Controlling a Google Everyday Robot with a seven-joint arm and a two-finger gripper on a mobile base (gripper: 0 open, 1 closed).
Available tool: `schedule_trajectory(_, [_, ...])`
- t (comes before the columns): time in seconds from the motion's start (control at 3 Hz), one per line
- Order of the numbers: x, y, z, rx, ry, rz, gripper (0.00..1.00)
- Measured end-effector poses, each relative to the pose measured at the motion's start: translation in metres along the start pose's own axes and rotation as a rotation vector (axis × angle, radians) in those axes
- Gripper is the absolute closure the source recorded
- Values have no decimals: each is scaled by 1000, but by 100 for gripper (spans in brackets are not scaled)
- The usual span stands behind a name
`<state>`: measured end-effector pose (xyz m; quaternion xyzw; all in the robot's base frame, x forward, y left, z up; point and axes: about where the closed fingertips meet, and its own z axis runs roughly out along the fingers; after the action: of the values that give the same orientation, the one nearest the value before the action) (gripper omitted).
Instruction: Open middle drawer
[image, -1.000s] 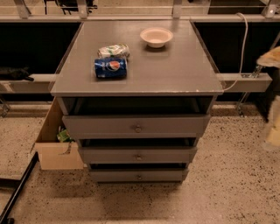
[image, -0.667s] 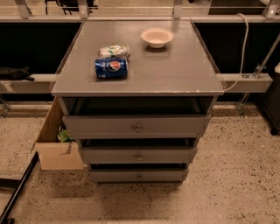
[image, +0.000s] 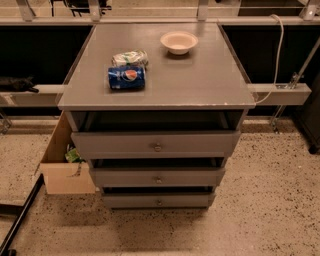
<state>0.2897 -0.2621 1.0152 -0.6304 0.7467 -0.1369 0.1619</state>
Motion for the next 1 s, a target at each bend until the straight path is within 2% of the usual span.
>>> schedule_trajectory(0.67, [-1, 1, 3, -5, 6, -11, 0])
schedule_trajectory(1.0, [-8, 16, 51, -78, 88, -168, 0])
